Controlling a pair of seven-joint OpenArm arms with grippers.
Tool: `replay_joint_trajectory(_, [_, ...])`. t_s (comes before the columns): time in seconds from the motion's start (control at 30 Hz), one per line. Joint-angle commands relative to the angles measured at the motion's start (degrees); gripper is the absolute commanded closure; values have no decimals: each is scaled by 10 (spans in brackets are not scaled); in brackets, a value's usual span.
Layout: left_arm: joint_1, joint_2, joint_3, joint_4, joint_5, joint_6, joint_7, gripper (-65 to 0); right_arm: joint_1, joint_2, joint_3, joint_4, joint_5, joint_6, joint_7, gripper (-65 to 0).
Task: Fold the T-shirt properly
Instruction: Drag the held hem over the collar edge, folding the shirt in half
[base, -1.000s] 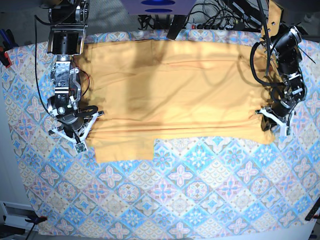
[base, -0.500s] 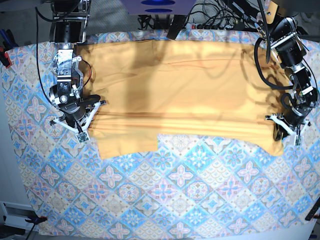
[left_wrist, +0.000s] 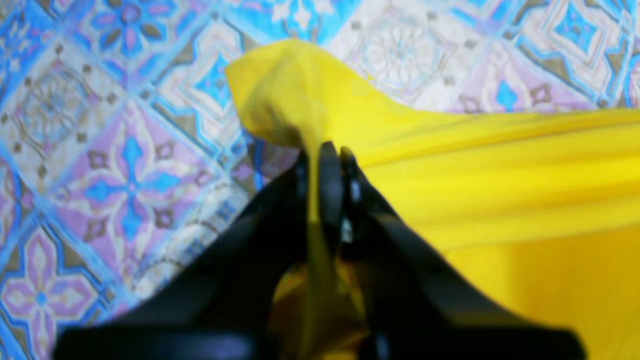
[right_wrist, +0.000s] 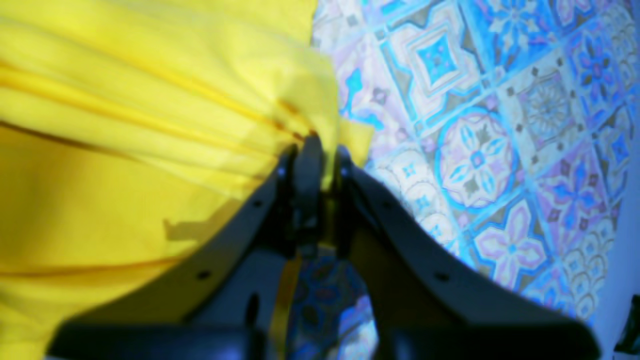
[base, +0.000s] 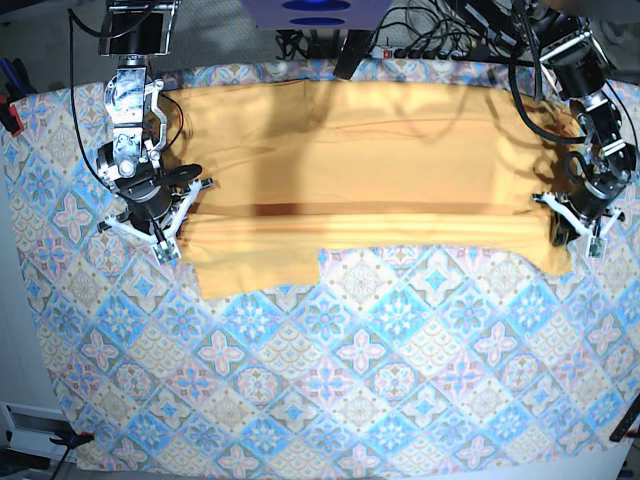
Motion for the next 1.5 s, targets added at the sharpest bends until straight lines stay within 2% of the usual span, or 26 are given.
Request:
replay_joint_trajectory(0.0, [-10, -18, -19, 10, -6, 11, -12, 0, 0, 6, 5, 20, -5, -11, 5, -38])
replay_joint_trajectory(0.3, [15, -17, -70, 10, -5, 11, -12, 0, -39, 6, 5, 42, -5, -11, 5, -38])
replay_joint_trajectory(0.67, [41, -17, -70, 34, -6, 11, -13, 0, -81, 6, 11, 87, -5, -11, 5, -38])
replay_joint_trajectory(0.83, [75, 9, -70, 122, -1, 11, -13, 0, -94, 6, 37, 112, -5, -11, -26, -38])
replay_joint_trajectory(1.0, [97, 34, -70, 178, 1, 11, -9, 0, -96, 6, 35, 112, -5, -11, -35, -38])
replay_joint_trajectory(1.47, [162, 35, -70, 180, -5, 11, -13, 0, -168, 6, 35, 120, -5, -11, -35, -38])
